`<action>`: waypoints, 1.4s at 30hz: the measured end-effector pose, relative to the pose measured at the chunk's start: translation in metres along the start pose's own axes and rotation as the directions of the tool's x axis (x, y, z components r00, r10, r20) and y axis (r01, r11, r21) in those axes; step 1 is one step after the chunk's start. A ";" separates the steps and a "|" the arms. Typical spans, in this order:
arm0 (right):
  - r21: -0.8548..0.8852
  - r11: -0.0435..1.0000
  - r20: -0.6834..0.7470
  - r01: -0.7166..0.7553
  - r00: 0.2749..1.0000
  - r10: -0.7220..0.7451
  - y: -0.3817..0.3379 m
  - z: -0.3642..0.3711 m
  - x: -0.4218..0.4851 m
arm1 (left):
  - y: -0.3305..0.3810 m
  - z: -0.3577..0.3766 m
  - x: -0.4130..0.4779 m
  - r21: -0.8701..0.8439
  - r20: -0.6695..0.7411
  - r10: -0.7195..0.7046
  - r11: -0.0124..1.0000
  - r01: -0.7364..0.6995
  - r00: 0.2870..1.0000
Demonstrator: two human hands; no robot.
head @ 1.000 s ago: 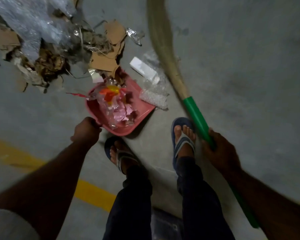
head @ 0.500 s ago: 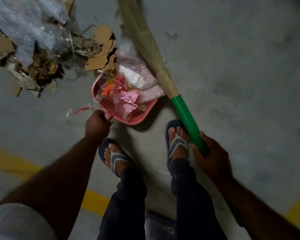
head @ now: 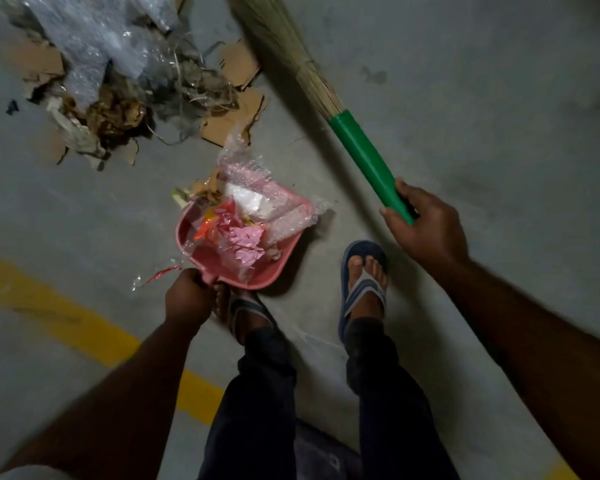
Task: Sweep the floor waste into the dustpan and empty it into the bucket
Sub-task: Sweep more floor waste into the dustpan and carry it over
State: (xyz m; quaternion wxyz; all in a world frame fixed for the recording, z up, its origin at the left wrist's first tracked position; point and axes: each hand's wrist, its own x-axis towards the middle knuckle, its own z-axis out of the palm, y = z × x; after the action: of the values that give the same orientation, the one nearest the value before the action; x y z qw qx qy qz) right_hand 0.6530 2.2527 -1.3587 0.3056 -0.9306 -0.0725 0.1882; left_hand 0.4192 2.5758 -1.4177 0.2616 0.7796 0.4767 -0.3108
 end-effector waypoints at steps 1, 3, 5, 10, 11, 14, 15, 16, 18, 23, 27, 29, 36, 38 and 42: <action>-0.005 1.000 0.014 0.021 1.000 -0.021 -0.008 0.003 0.011 | -0.005 0.000 -0.001 -0.013 -0.005 -0.029 0.999 0.029 1.000; -0.035 0.999 0.056 0.033 0.998 -0.031 -0.023 0.008 0.033 | -0.014 -0.002 0.000 -0.029 -0.025 -0.066 0.997 0.066 0.997; -0.104 0.994 0.113 0.038 0.993 -0.026 -0.033 0.016 0.051 | -0.019 -0.008 0.008 -0.016 -0.048 -0.095 0.995 0.094 0.994; -0.170 0.985 0.216 0.000 0.976 0.038 -0.024 0.034 0.039 | -0.014 -0.027 0.043 0.108 -0.104 -0.106 0.987 0.117 0.989; -0.164 0.986 0.230 -0.004 0.972 0.042 -0.019 0.037 0.026 | -0.009 -0.032 0.048 0.137 -0.106 -0.088 0.985 0.102 0.991; -0.168 0.985 0.296 -0.032 0.952 0.081 -0.001 0.041 -0.017 | 0.005 -0.043 0.059 0.215 -0.098 -0.014 0.976 0.035 0.995; -0.174 0.984 0.315 -0.034 0.945 0.089 0.004 0.040 -0.032 | 0.008 -0.046 0.062 0.218 -0.100 -0.002 0.976 0.024 0.995; -0.182 0.983 0.322 -0.025 0.943 0.084 0.007 0.037 -0.045 | 0.011 -0.048 0.064 0.216 -0.102 0.002 0.976 0.020 0.995; -0.186 0.982 0.288 -0.007 0.956 0.061 0.012 0.030 -0.066 | 0.013 -0.052 0.067 0.211 -0.096 -0.001 0.977 0.021 0.995; -0.105 0.983 0.144 -0.153 0.975 0.167 0.009 0.014 -0.062 | 0.012 -0.052 0.067 0.194 -0.092 -0.012 0.981 0.030 0.996; -0.099 0.981 0.101 -0.167 0.979 0.177 0.005 0.024 -0.026 | 0.014 -0.049 0.067 0.190 -0.094 -0.021 0.981 0.039 0.995; -0.119 0.980 0.155 -0.158 0.972 0.175 0.005 0.035 -0.019 | 0.013 -0.048 0.070 0.181 -0.092 -0.029 0.982 0.046 0.995; -0.153 0.988 0.256 -0.010 0.965 0.049 0.016 0.065 -0.068 | 0.034 -0.047 0.080 0.052 -0.104 -0.036 0.998 0.041 0.994; -0.146 0.989 0.282 0.001 0.958 0.041 0.018 0.065 -0.081 | 0.041 -0.046 0.083 0.011 -0.129 -0.017 1.000 0.019 0.991; -0.130 0.991 0.305 -0.019 0.950 0.058 0.023 0.054 -0.099 | 0.049 -0.042 0.085 -0.019 -0.105 0.042 0.999 -0.045 0.994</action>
State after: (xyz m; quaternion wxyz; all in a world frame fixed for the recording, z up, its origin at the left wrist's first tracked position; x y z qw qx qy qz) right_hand 0.5415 2.2390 -1.3822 0.2279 -0.9083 -0.1127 0.3323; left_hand 0.5035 2.6348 -1.4466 0.2514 0.8021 0.4760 -0.2585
